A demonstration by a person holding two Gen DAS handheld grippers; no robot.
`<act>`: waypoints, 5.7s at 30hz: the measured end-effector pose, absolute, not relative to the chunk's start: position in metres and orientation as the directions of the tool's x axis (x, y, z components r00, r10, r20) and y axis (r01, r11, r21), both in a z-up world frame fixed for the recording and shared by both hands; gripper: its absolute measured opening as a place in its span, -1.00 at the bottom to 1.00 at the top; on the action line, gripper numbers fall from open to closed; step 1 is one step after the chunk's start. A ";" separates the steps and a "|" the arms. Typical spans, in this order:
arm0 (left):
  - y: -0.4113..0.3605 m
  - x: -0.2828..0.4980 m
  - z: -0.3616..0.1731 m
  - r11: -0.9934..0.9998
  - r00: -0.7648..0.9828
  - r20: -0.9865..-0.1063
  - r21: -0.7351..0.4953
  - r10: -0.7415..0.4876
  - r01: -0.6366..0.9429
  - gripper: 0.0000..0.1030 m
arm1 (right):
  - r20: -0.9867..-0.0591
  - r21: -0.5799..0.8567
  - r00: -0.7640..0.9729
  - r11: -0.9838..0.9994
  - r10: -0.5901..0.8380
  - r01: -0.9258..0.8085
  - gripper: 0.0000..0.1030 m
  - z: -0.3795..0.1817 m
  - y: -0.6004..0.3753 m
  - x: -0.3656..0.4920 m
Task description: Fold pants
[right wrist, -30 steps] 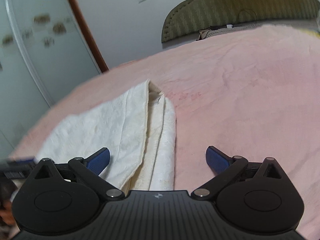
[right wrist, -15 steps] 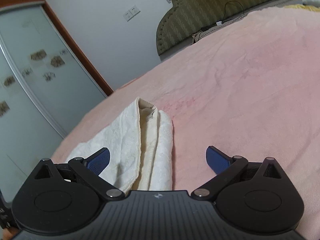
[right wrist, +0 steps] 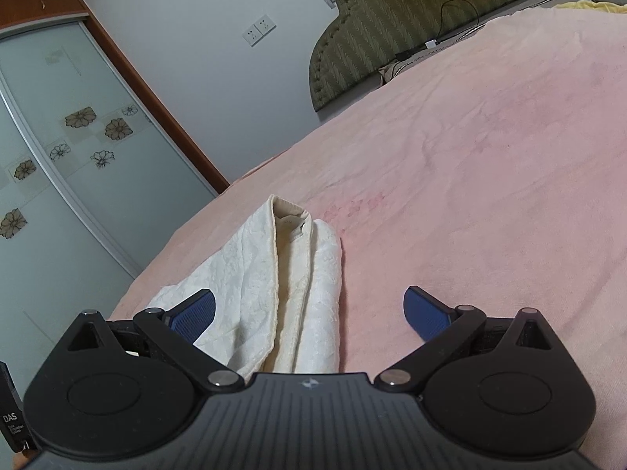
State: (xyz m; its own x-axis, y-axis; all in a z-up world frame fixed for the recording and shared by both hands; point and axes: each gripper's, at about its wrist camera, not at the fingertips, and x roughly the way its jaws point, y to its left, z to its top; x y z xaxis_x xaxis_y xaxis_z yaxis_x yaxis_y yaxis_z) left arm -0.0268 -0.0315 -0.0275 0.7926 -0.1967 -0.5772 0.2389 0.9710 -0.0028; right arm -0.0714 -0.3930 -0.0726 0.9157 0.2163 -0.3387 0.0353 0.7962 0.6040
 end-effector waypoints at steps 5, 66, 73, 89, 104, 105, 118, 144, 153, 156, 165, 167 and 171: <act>-0.010 -0.014 -0.033 0.947 0.723 -0.614 -0.171 -0.318 0.272 1.00 | -0.374 0.576 0.898 0.817 0.231 0.030 1.00 -0.069 -0.392 -0.067; 0.059 0.139 -0.014 0.980 0.815 -0.556 0.006 -0.164 0.201 0.53 | -0.406 0.126 0.905 0.989 0.123 -0.078 0.00 -0.002 -0.291 0.058; 0.034 0.118 -0.034 0.950 0.827 -0.555 0.204 -0.084 0.234 0.60 | -0.527 -0.089 0.833 0.964 0.167 -0.249 -0.05 -0.022 -0.235 0.066; 0.025 0.068 -0.029 0.974 0.819 -0.568 0.127 -0.082 0.186 0.97 | -0.472 0.030 0.873 0.991 0.127 -0.128 0.10 -0.016 -0.221 0.035; 0.035 0.035 -0.032 0.977 0.766 -0.634 0.078 -0.106 0.200 0.99 | -0.532 0.035 0.845 0.999 0.047 -0.033 0.81 -0.027 -0.200 -0.021; 0.036 0.031 -0.035 0.975 0.759 -0.642 0.082 -0.106 0.205 0.99 | -0.542 0.056 0.838 0.998 0.058 -0.033 0.81 -0.027 -0.200 -0.023; 0.041 0.020 -0.050 0.979 0.730 -0.677 0.066 -0.097 0.191 1.00 | -0.632 0.326 0.750 0.945 0.195 0.029 1.00 -0.022 -0.201 -0.020; 0.043 0.016 -0.058 0.983 0.767 -0.635 0.061 -0.097 0.174 1.00 | -0.618 0.029 0.786 0.999 -0.013 0.039 1.00 -0.053 -0.183 -0.015; 0.044 0.015 -0.058 0.984 0.766 -0.636 0.054 -0.098 0.171 1.00 | -0.616 0.031 0.787 0.999 -0.011 0.038 1.00 -0.053 -0.183 -0.015; 0.044 0.015 -0.058 0.986 0.766 -0.637 0.053 -0.090 0.160 1.00 | -0.617 0.029 0.787 0.999 -0.014 0.040 1.00 -0.053 -0.181 -0.015; 0.042 0.015 -0.058 0.993 0.766 -0.640 0.046 -0.055 0.110 1.00 | -0.618 0.024 0.786 0.998 -0.024 0.050 1.00 -0.054 -0.178 -0.014; 0.042 0.015 -0.058 0.993 0.766 -0.640 0.046 -0.055 0.110 1.00 | -0.617 0.025 0.786 0.998 -0.024 0.050 1.00 -0.054 -0.178 -0.013; 0.042 0.015 -0.059 0.993 0.766 -0.640 0.044 -0.056 0.110 1.00 | -0.618 0.025 0.786 0.998 -0.024 0.050 1.00 -0.054 -0.178 -0.014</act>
